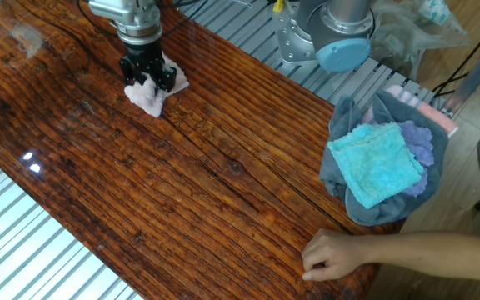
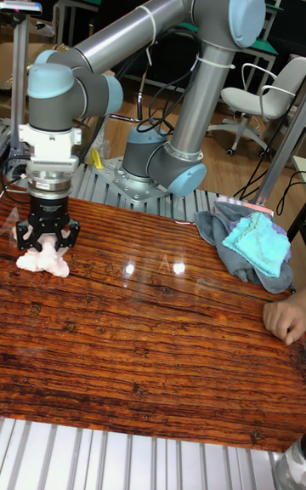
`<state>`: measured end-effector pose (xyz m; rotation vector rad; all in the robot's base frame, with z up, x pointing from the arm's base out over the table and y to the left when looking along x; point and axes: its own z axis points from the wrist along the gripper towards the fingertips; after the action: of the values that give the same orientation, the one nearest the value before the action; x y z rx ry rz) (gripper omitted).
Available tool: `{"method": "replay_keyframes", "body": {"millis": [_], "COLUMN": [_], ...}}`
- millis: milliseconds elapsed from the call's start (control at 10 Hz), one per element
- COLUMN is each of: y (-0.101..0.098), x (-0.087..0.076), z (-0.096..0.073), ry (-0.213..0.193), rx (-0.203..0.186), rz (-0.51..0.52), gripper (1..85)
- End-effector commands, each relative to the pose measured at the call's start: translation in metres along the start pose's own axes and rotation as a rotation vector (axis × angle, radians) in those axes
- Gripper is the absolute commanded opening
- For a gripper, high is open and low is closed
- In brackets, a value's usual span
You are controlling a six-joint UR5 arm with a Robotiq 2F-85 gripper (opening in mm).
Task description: Clean the table with a cloth
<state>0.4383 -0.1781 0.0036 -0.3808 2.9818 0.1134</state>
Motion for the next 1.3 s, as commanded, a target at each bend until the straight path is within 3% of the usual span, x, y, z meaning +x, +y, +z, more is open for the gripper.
{"method": "replay_keyframes", "body": {"millis": [0,100,200,300,600,800,1000,1200], "y": [0.022,0.024,0.04,0.052,0.028,0.04,0.047,0.061], "x": [-0.013,-0.015,-0.018,-0.023,-0.026,-0.026,-0.016,-0.012], "z": [-0.007,-0.007,-0.007,-0.007,-0.003,-0.003,-0.003,-0.004], "ry": [-0.01,-0.013,-0.023,-0.037,-0.05,-0.05,-0.013,-0.005], "rx": [-0.005,-0.003,-0.051,-0.047,0.033,-0.011,-0.039,-0.093], "rz": [0.079,0.087,0.137,0.17,0.04,-0.108,-0.196,-0.201], "gripper": [1.0,1.0,1.0,1.0,1.0,1.0,1.0,1.0]}}
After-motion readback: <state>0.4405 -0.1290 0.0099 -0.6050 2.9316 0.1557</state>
